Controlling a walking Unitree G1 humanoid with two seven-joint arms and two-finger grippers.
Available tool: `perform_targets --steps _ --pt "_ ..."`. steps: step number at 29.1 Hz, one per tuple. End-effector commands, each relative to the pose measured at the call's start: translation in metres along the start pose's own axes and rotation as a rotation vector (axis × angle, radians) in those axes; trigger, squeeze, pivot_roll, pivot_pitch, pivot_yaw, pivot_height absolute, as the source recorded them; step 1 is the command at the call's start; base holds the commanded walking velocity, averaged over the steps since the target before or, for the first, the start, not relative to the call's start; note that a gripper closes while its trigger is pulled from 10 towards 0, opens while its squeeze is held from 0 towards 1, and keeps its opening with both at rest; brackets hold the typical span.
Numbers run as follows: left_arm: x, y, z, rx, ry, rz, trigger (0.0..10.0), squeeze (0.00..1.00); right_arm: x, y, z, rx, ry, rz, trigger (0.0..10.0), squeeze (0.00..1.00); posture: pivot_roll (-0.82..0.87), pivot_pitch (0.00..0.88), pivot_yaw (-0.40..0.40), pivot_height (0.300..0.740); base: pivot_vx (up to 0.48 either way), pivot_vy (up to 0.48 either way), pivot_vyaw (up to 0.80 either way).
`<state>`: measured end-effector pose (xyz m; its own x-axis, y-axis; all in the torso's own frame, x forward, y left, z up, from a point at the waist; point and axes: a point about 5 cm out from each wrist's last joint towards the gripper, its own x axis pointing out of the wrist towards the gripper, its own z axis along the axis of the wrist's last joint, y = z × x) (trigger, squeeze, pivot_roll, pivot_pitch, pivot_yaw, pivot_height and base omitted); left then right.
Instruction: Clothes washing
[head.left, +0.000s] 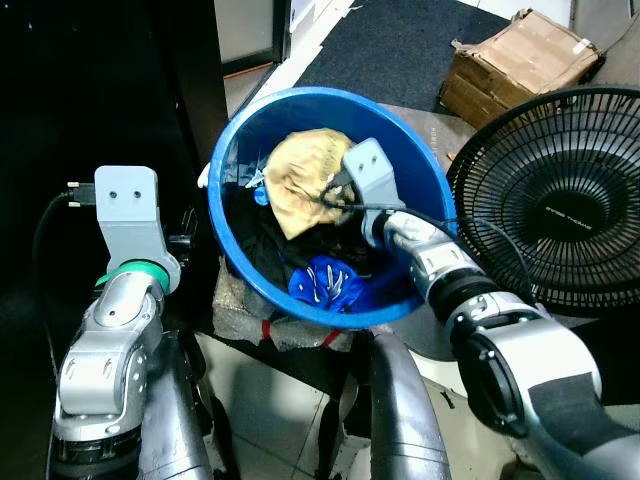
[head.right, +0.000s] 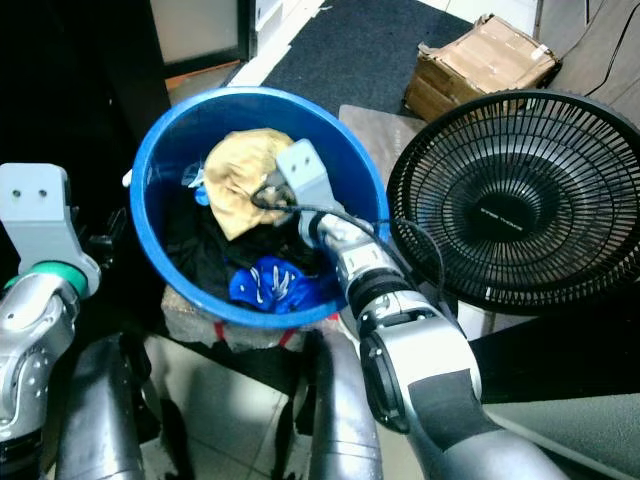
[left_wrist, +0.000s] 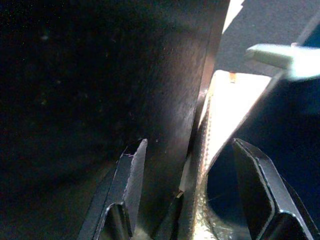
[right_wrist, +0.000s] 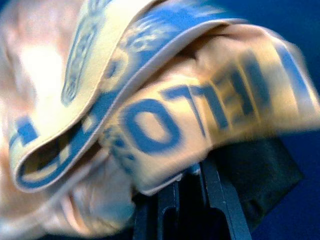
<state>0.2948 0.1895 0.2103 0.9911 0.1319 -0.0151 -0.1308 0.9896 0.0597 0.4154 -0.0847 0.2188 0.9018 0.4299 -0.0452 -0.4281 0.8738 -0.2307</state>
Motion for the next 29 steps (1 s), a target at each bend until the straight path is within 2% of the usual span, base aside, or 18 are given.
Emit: perform_targets --steps 1,3,8,15,17,20,27,29 --pt "0.003 0.011 0.002 0.007 -0.022 0.060 10.0 0.00 -0.001 -0.008 0.009 0.032 -0.059 -0.026 10.0 0.00 0.23 0.256 -0.077 0.445 0.000 0.000 0.00" --pt "0.004 0.012 0.004 0.007 -0.029 0.059 10.0 0.00 0.001 -0.008 0.030 0.033 -0.150 -0.023 10.0 0.00 0.23 0.251 -0.076 0.445 0.000 0.000 0.00" --pt "0.006 0.012 0.005 0.005 -0.034 0.060 10.0 0.00 0.003 -0.001 0.056 0.021 -0.278 0.015 10.0 0.00 0.23 0.242 -0.078 0.445 0.000 0.000 0.00" --pt "0.007 0.010 0.004 0.001 -0.037 0.058 10.0 0.00 0.003 0.003 0.058 -0.003 -0.310 0.017 10.0 0.00 0.22 0.240 -0.079 0.445 0.000 0.000 0.00" --pt "0.007 0.009 0.004 -0.003 -0.038 0.056 10.0 0.00 0.000 -0.001 0.073 0.026 -0.406 0.001 10.0 0.00 0.22 0.240 -0.079 0.445 0.000 0.000 0.00" --pt "0.008 0.009 0.004 -0.004 -0.040 0.055 10.0 0.00 -0.002 -0.001 0.081 0.023 -0.453 0.003 10.0 0.00 0.21 0.236 -0.080 0.445 0.000 0.000 0.00" --pt "0.007 0.006 0.014 -0.029 -0.084 0.046 10.0 0.00 -0.014 -0.009 0.092 -0.065 -0.580 -0.074 10.0 0.00 0.20 0.221 -0.081 0.445 0.000 0.000 0.00" --pt "0.006 0.002 0.024 -0.056 -0.127 0.022 10.0 0.00 -0.024 -0.015 0.087 -0.141 -0.627 -0.131 10.0 0.00 0.18 0.211 -0.078 0.445 0.000 0.000 0.00"
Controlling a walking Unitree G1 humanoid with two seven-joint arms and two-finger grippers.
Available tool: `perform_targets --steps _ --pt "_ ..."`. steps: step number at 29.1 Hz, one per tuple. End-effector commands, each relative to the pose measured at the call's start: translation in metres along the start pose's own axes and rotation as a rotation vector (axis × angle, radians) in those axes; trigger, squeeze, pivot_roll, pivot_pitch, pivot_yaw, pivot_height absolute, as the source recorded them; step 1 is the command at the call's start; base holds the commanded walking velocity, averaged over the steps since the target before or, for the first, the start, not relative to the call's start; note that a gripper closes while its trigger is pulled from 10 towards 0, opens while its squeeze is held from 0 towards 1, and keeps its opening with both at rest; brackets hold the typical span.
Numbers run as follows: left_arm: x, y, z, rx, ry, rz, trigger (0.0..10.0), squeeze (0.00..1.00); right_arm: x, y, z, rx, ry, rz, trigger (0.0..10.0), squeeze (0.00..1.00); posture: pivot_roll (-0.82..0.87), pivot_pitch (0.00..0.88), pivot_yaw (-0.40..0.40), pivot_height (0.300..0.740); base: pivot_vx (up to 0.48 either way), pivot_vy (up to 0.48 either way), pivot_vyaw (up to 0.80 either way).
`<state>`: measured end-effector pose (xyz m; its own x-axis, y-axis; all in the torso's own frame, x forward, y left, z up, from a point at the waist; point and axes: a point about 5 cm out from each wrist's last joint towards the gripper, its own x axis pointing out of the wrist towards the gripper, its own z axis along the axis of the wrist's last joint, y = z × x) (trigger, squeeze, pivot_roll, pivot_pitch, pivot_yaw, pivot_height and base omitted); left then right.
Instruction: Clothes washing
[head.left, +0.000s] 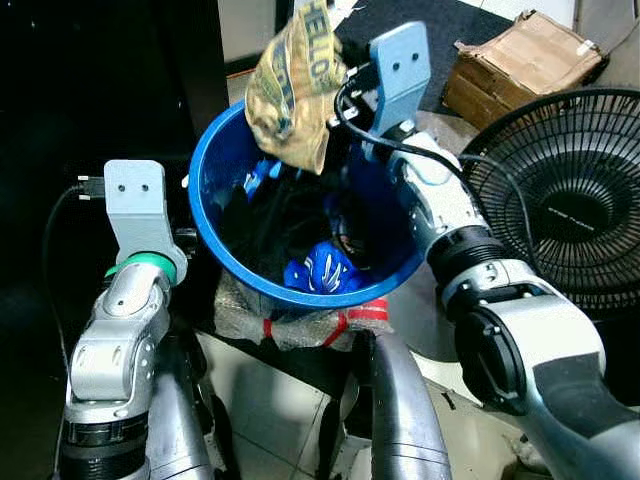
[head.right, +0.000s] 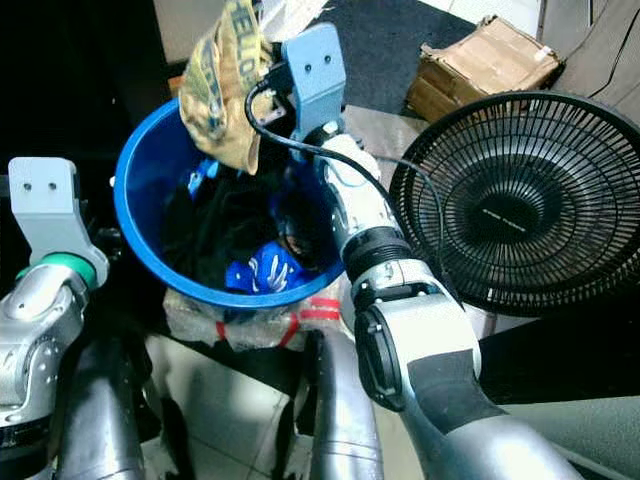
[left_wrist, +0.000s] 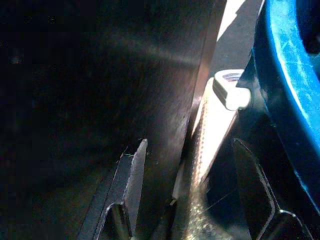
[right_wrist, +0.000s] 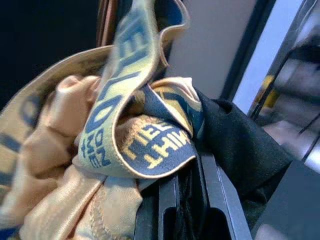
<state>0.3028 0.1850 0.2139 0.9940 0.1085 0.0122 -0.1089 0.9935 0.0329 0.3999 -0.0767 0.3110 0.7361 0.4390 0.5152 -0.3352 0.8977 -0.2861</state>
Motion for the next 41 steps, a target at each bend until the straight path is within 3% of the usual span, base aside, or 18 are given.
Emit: perform_targets --steps 1,6,10,12,13,18,28,41 --pt "-0.001 0.005 0.023 -0.038 -0.115 0.031 10.0 0.00 -0.015 -0.009 0.001 -0.097 -0.054 -0.043 10.0 0.00 0.18 0.211 -0.078 0.445 0.000 0.000 0.00" --pt "-0.003 -0.012 0.039 -0.044 -0.202 -0.077 10.0 0.00 -0.033 -0.015 -0.002 -0.137 -0.057 -0.081 10.0 0.00 0.14 0.187 -0.070 0.445 0.000 0.000 0.00" --pt "-0.005 -0.027 0.049 -0.032 -0.250 -0.152 10.0 0.00 -0.046 -0.021 -0.011 -0.040 -0.001 -0.143 10.0 0.00 0.11 0.167 -0.067 0.445 0.000 0.000 0.00" --pt "-0.006 -0.049 0.058 -0.064 -0.279 -0.228 10.0 0.00 -0.068 -0.024 -0.028 0.098 0.083 -0.215 10.0 0.00 0.09 0.140 -0.058 0.445 0.000 0.000 0.00" --pt "-0.006 -0.053 0.060 -0.070 -0.284 -0.240 10.0 0.00 -0.071 -0.024 -0.029 0.127 0.092 -0.225 10.0 0.00 0.09 0.140 -0.058 0.445 0.000 0.000 0.00" --pt "-0.004 -0.059 0.063 -0.090 -0.289 -0.260 10.0 0.00 -0.078 -0.020 -0.025 0.134 0.083 -0.238 10.0 0.00 0.08 0.111 -0.034 0.445 0.000 0.000 0.00" --pt "0.005 -0.058 0.068 -0.081 -0.307 -0.250 10.0 0.00 -0.077 -0.009 -0.012 0.188 0.043 -0.222 10.0 0.00 0.08 0.076 -0.014 0.445 0.000 0.000 0.00" --pt "0.010 -0.043 0.072 -0.079 -0.336 -0.211 10.0 0.00 -0.083 0.003 -0.009 0.203 0.046 -0.220 10.0 0.00 0.08 0.058 0.000 0.449 0.000 0.000 0.00"
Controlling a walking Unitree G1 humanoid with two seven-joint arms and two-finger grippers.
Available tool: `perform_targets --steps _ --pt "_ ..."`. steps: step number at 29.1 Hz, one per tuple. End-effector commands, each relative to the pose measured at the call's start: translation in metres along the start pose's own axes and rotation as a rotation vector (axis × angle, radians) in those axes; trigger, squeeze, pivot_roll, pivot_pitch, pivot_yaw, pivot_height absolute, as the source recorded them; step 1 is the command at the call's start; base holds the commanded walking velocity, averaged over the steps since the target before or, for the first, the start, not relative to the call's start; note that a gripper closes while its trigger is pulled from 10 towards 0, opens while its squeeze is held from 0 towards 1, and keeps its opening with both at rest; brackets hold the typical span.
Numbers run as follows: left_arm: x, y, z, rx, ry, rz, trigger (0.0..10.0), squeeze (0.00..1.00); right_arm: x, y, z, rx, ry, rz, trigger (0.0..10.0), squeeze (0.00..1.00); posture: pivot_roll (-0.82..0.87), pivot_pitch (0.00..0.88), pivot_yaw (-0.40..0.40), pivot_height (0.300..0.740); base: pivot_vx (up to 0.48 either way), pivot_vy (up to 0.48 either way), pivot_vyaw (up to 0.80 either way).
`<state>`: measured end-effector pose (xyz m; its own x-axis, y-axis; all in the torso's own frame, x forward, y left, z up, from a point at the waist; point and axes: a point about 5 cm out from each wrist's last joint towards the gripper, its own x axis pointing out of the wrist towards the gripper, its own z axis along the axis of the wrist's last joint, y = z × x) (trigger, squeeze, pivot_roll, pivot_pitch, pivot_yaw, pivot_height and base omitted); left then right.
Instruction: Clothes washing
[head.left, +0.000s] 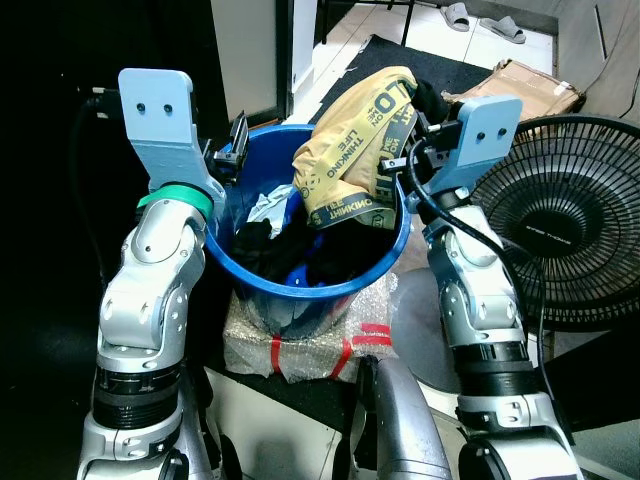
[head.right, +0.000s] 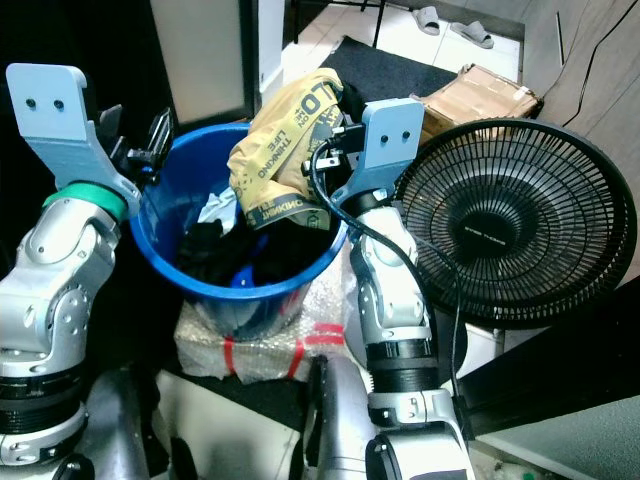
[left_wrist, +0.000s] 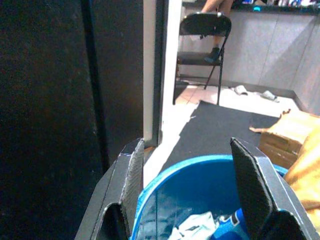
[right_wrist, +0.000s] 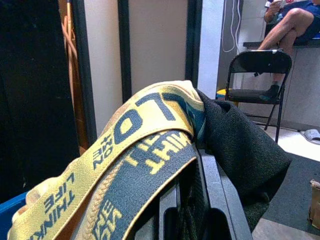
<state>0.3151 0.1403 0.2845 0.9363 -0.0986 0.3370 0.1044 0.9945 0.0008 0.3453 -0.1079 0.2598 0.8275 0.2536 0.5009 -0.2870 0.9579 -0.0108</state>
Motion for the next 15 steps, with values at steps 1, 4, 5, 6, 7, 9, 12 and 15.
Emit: perform_targets --steps 1,4,5,6,7,9,12,15 --pt "0.0023 0.0014 -0.0009 -0.011 -0.005 -0.002 10.0 0.00 -0.0029 -0.0043 0.0005 -0.007 0.003 -0.029 10.0 0.00 0.08 0.058 -0.001 0.454 0.000 0.000 0.00" --pt "0.0031 -0.0001 -0.0014 -0.014 -0.009 -0.004 10.0 0.00 -0.0028 -0.0082 -0.0006 -0.009 0.014 -0.047 10.0 0.00 0.08 0.054 -0.001 0.464 0.000 0.000 0.00" --pt "0.0031 -0.0001 -0.0014 -0.014 -0.009 -0.004 10.0 0.00 -0.0028 -0.0082 -0.0006 -0.009 0.014 -0.047 10.0 0.00 0.08 0.054 -0.001 0.464 0.000 0.000 0.00" --pt "0.0034 -0.0012 -0.0016 -0.015 -0.009 -0.007 10.0 0.00 -0.0026 -0.0095 -0.0008 -0.010 0.018 -0.053 10.0 0.00 0.08 0.054 -0.001 0.469 0.000 0.000 0.00" --pt "0.0038 -0.0019 -0.0019 -0.016 -0.009 -0.009 10.0 0.00 -0.0023 -0.0104 -0.0010 -0.009 0.021 -0.057 10.0 0.00 0.08 0.052 -0.001 0.474 0.000 0.000 0.00" --pt "0.0040 -0.0021 -0.0022 -0.016 -0.008 -0.011 10.0 0.00 -0.0024 -0.0107 -0.0011 -0.008 0.023 -0.060 10.0 0.00 0.08 0.053 -0.001 0.479 0.000 0.000 0.00" --pt "0.0041 -0.0013 -0.0031 -0.014 -0.006 -0.011 10.0 0.00 -0.0029 -0.0107 -0.0013 -0.005 0.029 -0.065 10.0 0.00 0.08 0.052 -0.001 0.494 0.000 0.000 0.00" --pt "0.0040 -0.0006 -0.0040 -0.012 -0.005 -0.009 10.0 0.00 -0.0032 -0.0106 -0.0016 -0.005 0.032 -0.069 10.0 0.00 0.08 0.052 0.000 0.504 0.000 0.000 0.00"
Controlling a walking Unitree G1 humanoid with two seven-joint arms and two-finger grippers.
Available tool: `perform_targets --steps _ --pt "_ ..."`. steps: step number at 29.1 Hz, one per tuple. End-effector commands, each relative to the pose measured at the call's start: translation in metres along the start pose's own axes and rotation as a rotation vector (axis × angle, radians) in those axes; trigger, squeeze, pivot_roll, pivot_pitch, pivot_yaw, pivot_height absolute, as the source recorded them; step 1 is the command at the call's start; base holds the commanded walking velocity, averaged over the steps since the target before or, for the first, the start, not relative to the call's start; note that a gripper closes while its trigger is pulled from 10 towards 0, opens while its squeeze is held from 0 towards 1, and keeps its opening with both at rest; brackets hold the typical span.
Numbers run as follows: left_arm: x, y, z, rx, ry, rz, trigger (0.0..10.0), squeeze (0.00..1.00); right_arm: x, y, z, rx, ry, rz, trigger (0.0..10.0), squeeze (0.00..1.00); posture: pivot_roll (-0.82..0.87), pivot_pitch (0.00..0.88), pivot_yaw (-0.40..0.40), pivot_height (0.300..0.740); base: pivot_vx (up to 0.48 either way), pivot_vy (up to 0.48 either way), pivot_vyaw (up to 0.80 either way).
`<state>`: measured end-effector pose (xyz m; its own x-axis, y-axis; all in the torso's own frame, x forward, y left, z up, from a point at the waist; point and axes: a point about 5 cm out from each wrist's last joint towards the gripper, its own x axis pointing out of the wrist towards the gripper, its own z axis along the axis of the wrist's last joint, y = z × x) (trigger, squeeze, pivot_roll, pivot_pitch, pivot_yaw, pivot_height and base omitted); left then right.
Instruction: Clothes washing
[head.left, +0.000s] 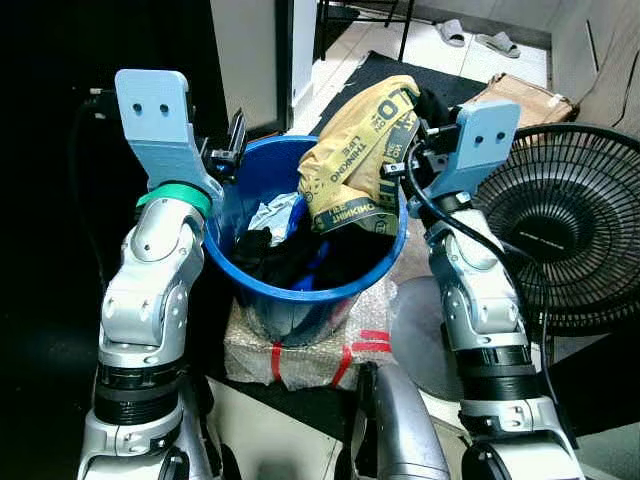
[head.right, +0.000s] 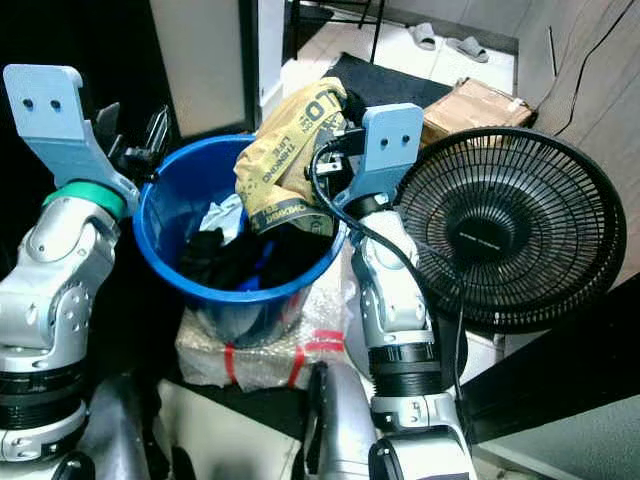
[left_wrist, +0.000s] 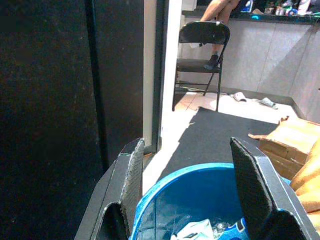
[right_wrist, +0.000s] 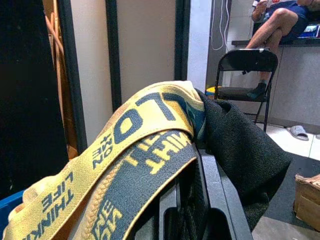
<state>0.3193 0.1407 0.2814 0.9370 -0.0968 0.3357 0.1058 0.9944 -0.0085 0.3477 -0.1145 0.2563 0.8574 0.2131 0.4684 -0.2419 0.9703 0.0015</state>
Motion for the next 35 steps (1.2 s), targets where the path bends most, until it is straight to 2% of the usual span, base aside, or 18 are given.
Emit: perform_targets --steps 1,13,30,35 --pt "0.0012 -0.0014 0.0003 -0.002 -0.006 -0.011 10.0 0.00 -0.0017 -0.0037 0.0015 0.007 -0.005 -0.022 10.0 0.00 0.08 0.052 0.000 0.504 0.000 0.000 0.00" --pt "0.0007 -0.0019 -0.0025 0.000 0.001 -0.011 10.0 0.00 -0.0022 -0.0037 0.0005 0.006 0.002 -0.026 10.0 0.00 0.08 0.057 0.002 0.544 0.000 0.000 0.00" --pt "-0.0009 -0.0015 -0.0066 0.004 0.015 -0.009 10.0 0.00 -0.0038 -0.0022 -0.0016 0.008 0.015 -0.025 10.0 0.00 0.08 0.064 0.001 0.624 0.000 0.000 0.00" --pt "-0.0011 -0.0016 -0.0070 0.004 0.017 -0.008 10.0 0.00 -0.0039 -0.0020 -0.0020 0.009 0.016 -0.024 10.0 0.00 0.08 0.067 0.001 0.634 0.000 0.000 0.00"
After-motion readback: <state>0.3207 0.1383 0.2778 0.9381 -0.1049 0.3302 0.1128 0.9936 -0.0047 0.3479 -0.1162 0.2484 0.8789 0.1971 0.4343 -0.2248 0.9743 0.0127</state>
